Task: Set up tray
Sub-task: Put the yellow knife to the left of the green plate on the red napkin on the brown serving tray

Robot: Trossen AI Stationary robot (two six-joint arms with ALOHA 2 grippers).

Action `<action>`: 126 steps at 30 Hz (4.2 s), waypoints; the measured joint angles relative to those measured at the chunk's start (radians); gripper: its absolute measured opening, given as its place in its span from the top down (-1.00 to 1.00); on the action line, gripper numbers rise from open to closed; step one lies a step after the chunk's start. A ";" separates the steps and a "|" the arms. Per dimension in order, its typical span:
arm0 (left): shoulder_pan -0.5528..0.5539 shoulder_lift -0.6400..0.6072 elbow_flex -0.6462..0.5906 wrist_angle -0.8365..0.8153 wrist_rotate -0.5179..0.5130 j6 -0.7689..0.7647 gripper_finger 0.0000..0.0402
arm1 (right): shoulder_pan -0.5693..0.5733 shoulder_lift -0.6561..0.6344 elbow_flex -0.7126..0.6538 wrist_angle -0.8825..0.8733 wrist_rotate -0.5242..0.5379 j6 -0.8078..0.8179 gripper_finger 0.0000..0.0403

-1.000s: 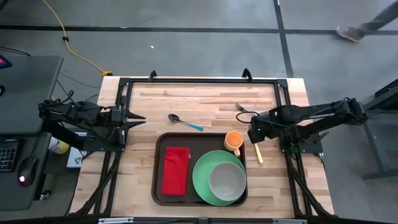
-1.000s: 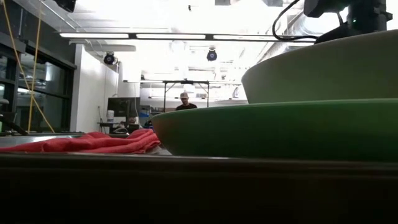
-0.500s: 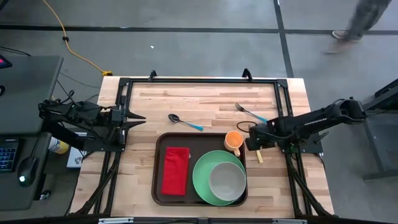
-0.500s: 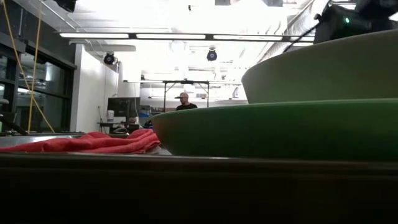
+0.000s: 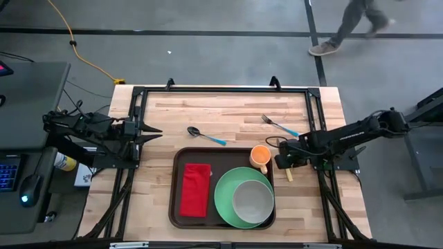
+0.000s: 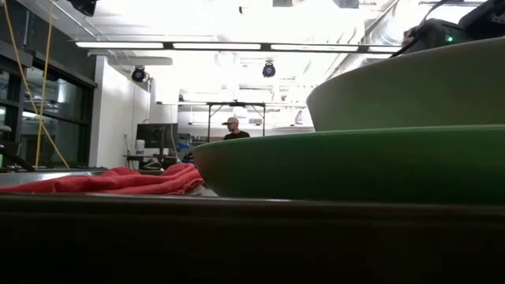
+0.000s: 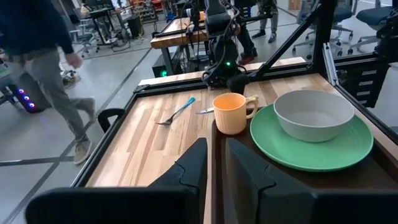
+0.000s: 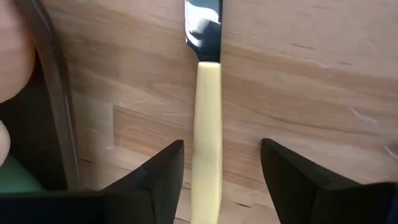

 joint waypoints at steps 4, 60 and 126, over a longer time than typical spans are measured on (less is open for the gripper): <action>0.000 0.000 0.001 0.000 0.000 0.000 0.56 | 0.000 0.030 0.001 0.020 -0.003 -0.021 0.12; 0.000 0.000 0.001 -0.018 0.001 -0.005 0.56 | 0.001 0.182 0.032 0.142 0.028 0.008 0.79; 0.000 0.000 0.001 -0.024 0.037 -0.037 0.56 | -0.174 0.108 0.243 -0.155 0.137 -0.211 1.00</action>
